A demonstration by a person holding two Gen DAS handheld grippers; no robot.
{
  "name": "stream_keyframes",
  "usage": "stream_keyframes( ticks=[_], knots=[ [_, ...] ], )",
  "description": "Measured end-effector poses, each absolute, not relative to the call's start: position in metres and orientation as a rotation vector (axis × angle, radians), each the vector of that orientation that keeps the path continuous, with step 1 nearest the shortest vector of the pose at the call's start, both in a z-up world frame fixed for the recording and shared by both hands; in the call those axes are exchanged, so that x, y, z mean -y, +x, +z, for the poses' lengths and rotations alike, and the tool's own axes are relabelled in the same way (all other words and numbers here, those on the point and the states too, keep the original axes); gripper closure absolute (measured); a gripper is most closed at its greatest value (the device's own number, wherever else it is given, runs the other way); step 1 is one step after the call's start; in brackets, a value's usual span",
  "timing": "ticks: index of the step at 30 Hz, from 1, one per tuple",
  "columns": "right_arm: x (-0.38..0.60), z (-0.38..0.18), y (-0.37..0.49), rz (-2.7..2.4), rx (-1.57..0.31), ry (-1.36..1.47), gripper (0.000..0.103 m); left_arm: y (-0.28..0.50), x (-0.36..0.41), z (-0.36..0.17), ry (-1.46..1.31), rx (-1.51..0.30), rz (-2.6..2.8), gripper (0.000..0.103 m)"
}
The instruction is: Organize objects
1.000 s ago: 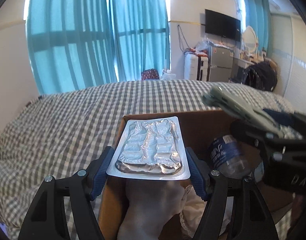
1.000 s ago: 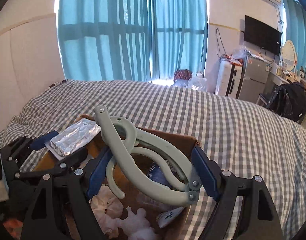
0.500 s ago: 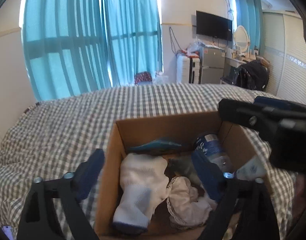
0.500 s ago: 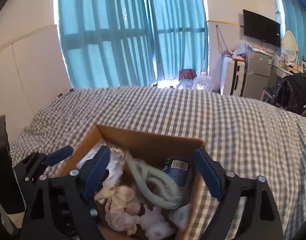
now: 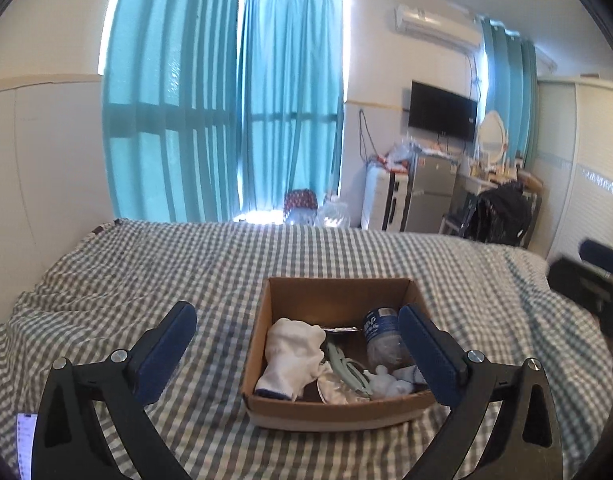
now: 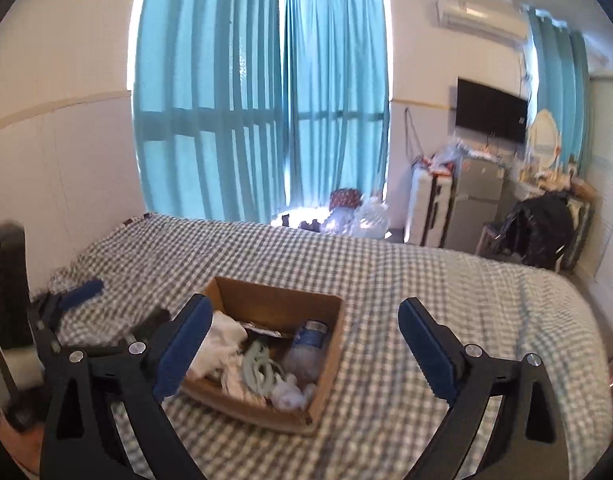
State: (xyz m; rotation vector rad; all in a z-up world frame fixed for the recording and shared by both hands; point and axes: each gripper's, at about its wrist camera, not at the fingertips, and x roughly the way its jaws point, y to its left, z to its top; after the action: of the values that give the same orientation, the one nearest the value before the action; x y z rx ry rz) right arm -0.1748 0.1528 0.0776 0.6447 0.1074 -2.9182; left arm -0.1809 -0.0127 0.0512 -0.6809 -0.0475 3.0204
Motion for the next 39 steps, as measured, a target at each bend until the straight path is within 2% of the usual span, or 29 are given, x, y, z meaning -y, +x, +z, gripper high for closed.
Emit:
stream_keyframes(
  ticks=[7, 11, 16, 22, 27, 39],
  knots=[
    [-0.173, 0.078, -0.119, -2.976, 0.015, 0.632, 0.000, -0.134, 0.022, 0.075, -0.574, 0.117, 3.034, 0.000],
    [-0.178, 0.072, -0.105, -3.011, 0.015, 0.611, 0.000, -0.113, 0.014, 0.076, -0.527, 0.048, 3.071, 0.000],
    [-0.184, 0.045, -0.108, -3.028, 0.047, 0.615, 0.000, -0.101, 0.005, 0.051, -0.539, 0.011, 3.112, 0.000],
    [-0.183, 0.012, -0.122, -3.046, -0.078, 0.614, 0.000, -0.113, 0.000, 0.021, -0.626, 0.003, 3.092, 0.000],
    [-0.190, -0.004, -0.133, -3.029, 0.000, 0.658, 0.000, -0.121, 0.000, 0.007, -0.661, 0.000, 3.101, 0.000],
    [-0.195, -0.011, -0.138, -3.025, 0.050, 0.687, 0.000, -0.125, 0.004, -0.011, -0.748, 0.049, 3.069, 0.000]
  ],
)
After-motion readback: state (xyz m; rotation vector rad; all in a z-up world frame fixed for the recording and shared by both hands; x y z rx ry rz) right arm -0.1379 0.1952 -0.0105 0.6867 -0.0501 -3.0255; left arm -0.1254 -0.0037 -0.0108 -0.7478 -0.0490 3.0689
